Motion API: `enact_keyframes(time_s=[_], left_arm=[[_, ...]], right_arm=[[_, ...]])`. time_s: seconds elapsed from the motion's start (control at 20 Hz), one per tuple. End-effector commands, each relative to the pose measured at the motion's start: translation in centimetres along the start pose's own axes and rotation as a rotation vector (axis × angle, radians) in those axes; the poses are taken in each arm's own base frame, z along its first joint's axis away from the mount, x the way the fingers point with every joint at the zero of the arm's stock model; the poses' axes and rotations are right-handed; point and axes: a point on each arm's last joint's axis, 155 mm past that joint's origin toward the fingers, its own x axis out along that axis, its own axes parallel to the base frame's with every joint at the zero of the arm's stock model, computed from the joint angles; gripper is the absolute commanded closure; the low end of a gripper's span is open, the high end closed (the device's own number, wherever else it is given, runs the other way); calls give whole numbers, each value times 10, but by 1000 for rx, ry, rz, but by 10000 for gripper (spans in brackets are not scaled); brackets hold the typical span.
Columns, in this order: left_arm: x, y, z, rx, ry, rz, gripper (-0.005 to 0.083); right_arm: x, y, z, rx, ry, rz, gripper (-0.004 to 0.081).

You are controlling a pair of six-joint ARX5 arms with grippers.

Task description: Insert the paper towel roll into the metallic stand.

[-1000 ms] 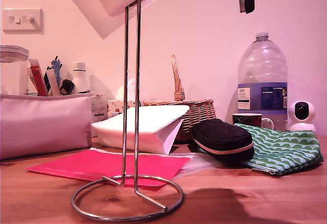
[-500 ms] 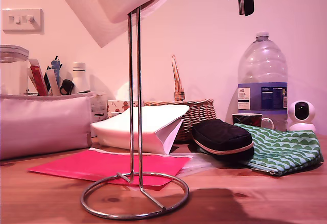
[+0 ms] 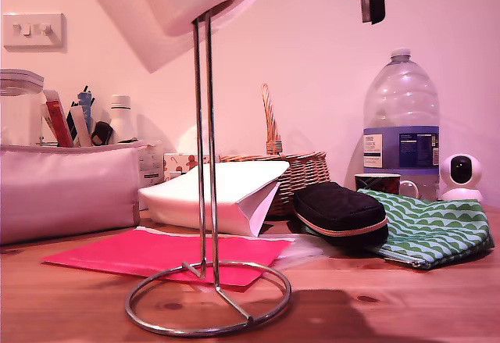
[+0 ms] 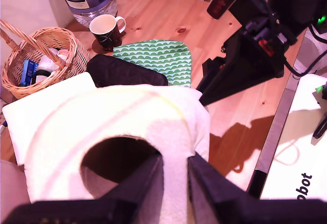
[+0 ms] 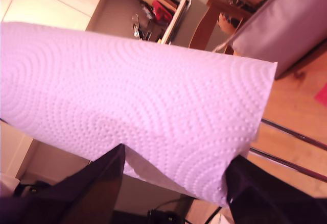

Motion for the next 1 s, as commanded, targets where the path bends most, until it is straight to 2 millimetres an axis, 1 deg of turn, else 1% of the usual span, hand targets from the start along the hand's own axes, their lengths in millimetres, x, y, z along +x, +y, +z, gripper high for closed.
enact_keyframes(time_s=[0.0, 0.1, 0.25, 0.55, 0.65, 0.7, 0.8, 0.85, 0.95], left_arm=[[19, 4, 1, -1, 30, -10, 676], [21, 4, 1, 16, 33, -11, 674], [26, 6, 2, 24, 37, -12, 624], [42, 9, 1, 43, 70, -23, 625], [44, 9, 1, 45, 76, -25, 627], [44, 9, 1, 53, 76, -25, 639], [44, 9, 1, 60, 76, -26, 728], [44, 9, 1, 60, 76, -26, 736], [44, 9, 1, 60, 76, -26, 737]], right_arm=[[2, 24, -11, -25, 42, 79, 259], [2, 22, -13, -19, 47, 72, 259], [2, 20, -14, -13, 53, 64, 259], [2, 17, -15, -6, 55, 52, 259], [2, 16, -15, -5, 54, 50, 259], [2, 14, -15, -1, 51, 40, 259], [3, 7, -15, 12, 49, 11, 255], [2, 4, -15, 16, 47, -2, 237], [2, -3, -12, 25, 27, -35, 170]])
